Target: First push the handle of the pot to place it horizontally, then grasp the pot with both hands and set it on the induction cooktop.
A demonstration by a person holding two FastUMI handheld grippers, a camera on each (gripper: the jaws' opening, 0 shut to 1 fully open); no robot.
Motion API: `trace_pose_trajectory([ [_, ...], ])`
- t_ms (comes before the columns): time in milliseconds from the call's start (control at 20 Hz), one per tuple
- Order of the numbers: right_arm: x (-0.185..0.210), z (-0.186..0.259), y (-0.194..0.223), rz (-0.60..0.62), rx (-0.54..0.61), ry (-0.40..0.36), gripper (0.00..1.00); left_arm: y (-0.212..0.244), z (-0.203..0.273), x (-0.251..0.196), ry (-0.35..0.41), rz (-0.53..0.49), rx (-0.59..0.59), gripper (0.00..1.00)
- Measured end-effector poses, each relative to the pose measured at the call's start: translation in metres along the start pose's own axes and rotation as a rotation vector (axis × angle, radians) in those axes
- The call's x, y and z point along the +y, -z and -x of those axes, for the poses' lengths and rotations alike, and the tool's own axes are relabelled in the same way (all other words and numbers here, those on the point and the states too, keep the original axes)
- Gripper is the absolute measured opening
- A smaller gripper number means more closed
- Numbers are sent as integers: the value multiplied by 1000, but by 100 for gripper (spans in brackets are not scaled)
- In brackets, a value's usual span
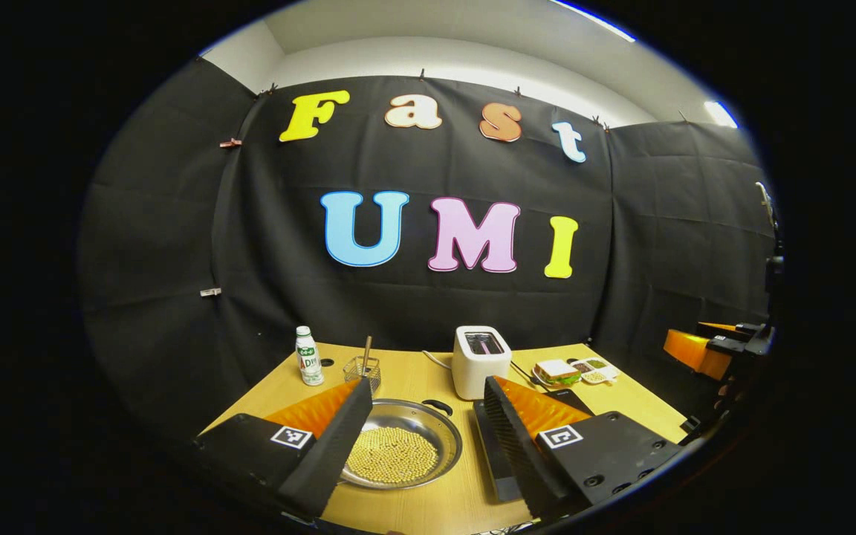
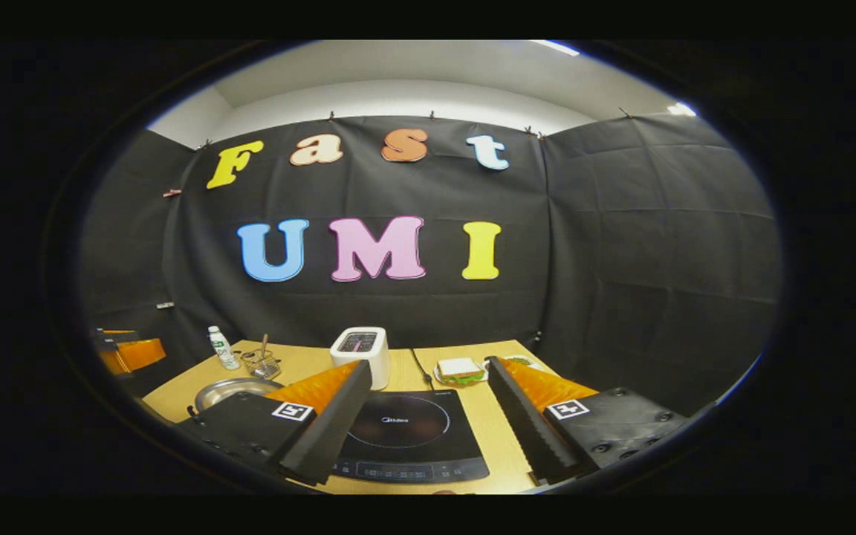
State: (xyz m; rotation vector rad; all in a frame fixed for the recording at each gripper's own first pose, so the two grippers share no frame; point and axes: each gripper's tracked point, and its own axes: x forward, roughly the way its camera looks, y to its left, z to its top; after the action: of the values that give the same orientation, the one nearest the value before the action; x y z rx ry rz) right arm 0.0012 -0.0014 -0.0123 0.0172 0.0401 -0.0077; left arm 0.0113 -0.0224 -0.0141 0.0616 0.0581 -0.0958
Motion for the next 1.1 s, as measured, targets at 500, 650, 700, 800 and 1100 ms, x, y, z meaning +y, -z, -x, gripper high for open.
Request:
trace_pose_trajectory([
  [500, 7, -1, 3, 12, 8, -8, 98, 30, -19, 17, 56, 56, 137, 52],
  [650, 12, -2, 4, 18, 10, -15, 98, 40, -23, 31, 46, 59, 170, 34],
  [700, 13, -2, 6, 21, 12, -17, 98, 45, -25, 36, 39, 56, 187, 30],
  [800, 17, -5, 10, 23, 21, -22, 98, 53, -25, 45, 36, 70, 213, 13],
  [1100, 28, -11, 14, 35, 27, -42, 98, 95, -25, 63, 62, 106, 340, 5],
])
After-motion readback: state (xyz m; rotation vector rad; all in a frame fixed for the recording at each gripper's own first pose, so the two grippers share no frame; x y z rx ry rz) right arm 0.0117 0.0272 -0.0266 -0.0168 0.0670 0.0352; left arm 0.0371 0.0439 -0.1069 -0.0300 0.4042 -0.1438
